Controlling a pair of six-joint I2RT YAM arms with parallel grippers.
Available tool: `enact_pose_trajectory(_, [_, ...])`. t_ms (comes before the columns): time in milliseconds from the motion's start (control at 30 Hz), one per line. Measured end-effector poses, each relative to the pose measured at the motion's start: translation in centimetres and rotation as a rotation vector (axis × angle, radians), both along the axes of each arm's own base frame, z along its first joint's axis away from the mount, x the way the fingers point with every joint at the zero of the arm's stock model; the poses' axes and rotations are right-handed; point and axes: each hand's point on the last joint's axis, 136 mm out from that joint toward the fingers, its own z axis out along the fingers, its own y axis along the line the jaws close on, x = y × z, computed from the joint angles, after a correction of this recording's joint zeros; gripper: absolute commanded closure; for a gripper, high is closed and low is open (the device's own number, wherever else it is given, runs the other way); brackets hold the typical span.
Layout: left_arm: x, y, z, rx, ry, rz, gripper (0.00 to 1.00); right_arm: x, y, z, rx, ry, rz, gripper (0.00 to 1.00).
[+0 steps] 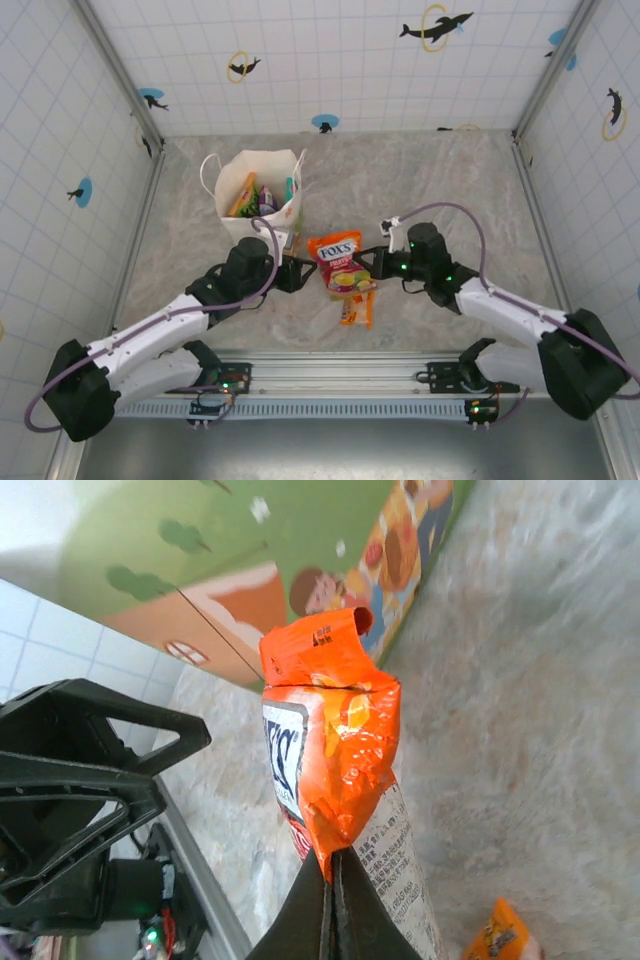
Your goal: Place the snacks into the paper bag
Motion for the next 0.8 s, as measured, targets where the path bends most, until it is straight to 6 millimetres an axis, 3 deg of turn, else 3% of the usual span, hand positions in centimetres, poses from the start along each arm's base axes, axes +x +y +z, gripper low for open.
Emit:
enact_pose_trajectory(267, [-0.5, -1.7, 3.3, -0.069, -0.106, -0.120, 0.43, 0.1, -2.2, 5.3, 0.048, -0.315, -0.061, 1.00])
enact_pose_trajectory(533, [-0.5, -3.1, 7.5, -0.128, -0.270, -0.211, 0.35, -0.7, -3.0, 10.2, 0.088, -0.584, -0.051, 1.00])
enact_pose_trajectory(800, [-0.2, -4.5, 9.0, -0.151, -0.349, -0.279, 0.29, -2.2, -3.2, 11.8, 0.135, -0.717, 0.016, 1.00])
